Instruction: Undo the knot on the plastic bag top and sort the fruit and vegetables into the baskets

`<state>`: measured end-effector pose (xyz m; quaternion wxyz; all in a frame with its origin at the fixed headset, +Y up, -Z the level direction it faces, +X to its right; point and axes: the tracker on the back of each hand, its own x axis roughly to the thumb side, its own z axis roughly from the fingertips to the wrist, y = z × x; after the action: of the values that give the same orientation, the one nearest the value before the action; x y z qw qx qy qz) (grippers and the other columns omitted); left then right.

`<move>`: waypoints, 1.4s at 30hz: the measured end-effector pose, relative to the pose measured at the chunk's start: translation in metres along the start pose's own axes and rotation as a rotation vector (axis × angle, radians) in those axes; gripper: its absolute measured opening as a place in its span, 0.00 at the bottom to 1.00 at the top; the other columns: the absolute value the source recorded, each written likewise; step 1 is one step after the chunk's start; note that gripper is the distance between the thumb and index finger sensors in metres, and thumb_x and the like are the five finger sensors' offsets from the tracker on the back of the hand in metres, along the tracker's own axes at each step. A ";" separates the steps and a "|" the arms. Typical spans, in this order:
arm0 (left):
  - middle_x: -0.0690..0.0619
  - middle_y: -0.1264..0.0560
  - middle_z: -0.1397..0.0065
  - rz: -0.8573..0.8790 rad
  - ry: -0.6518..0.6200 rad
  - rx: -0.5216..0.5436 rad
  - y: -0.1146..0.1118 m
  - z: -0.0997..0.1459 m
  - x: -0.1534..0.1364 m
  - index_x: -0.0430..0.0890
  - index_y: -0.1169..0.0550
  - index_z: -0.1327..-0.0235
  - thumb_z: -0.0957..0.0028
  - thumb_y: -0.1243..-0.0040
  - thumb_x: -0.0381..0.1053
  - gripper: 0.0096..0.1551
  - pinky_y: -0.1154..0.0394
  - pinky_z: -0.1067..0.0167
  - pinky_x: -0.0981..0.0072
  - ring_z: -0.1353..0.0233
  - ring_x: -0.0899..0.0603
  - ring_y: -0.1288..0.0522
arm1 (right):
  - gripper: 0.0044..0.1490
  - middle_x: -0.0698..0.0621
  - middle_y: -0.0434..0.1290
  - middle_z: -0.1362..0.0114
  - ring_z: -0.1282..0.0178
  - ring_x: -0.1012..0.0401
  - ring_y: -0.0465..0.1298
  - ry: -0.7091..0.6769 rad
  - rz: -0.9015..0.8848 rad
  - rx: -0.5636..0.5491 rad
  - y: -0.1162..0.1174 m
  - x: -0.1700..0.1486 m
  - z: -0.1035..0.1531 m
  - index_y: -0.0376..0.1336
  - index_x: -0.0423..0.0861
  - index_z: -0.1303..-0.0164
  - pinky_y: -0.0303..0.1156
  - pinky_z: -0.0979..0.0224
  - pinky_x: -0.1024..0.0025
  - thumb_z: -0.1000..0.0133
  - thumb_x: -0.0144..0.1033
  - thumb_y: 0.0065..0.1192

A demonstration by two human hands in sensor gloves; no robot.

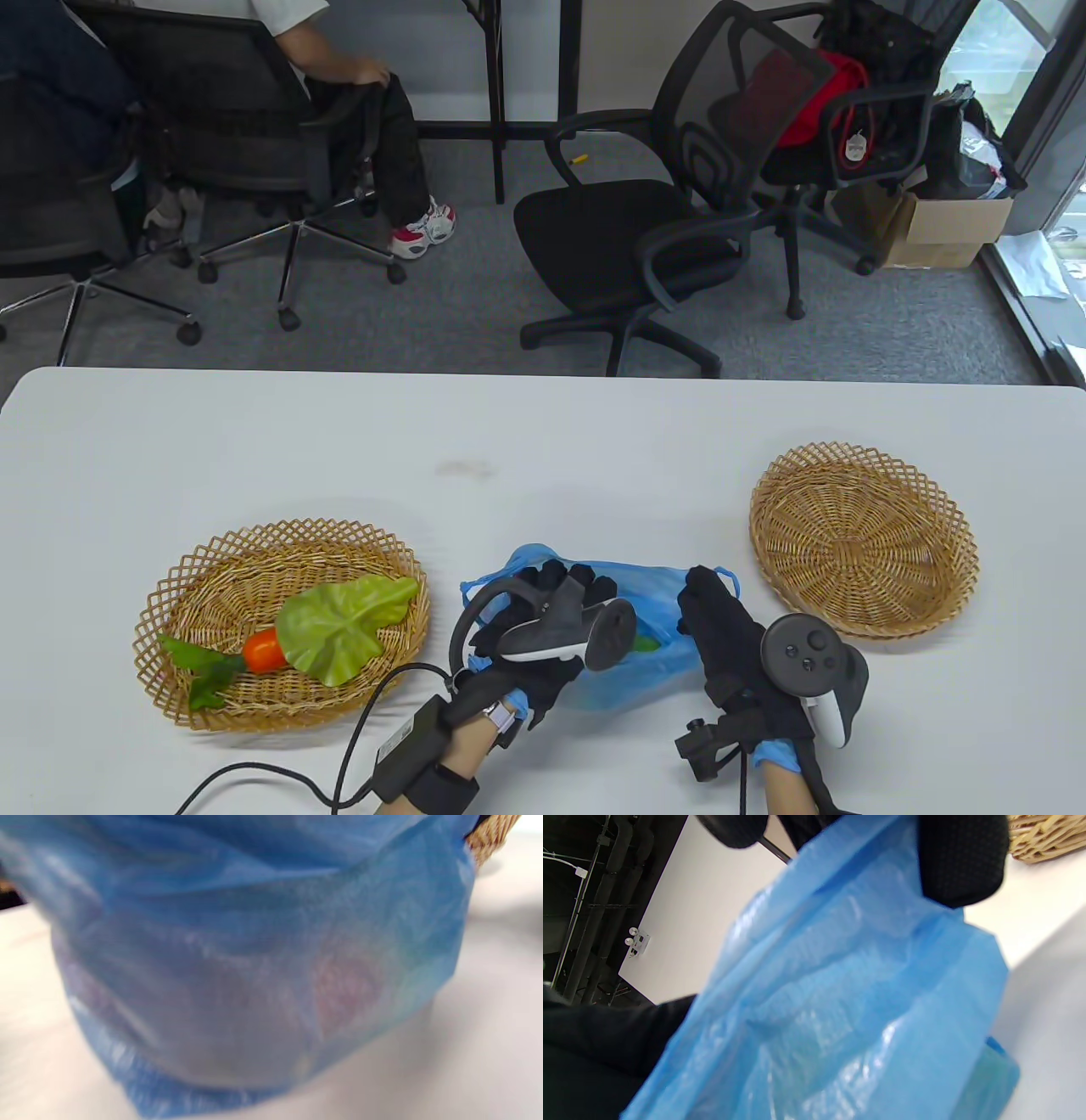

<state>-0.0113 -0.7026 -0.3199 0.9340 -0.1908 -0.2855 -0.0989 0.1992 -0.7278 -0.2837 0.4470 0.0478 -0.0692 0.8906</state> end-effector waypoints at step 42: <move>0.43 0.35 0.19 -0.115 -0.014 -0.208 0.001 -0.026 0.012 0.41 0.46 0.13 0.46 0.34 0.52 0.52 0.36 0.23 0.34 0.24 0.38 0.27 | 0.37 0.27 0.69 0.30 0.39 0.42 0.77 -0.004 -0.007 -0.001 0.000 0.001 0.000 0.52 0.28 0.21 0.71 0.37 0.41 0.34 0.38 0.44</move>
<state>0.0120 -0.7137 -0.3334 0.9000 -0.2704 -0.2905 -0.1803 0.1989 -0.7268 -0.2832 0.4501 0.0496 -0.0702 0.8888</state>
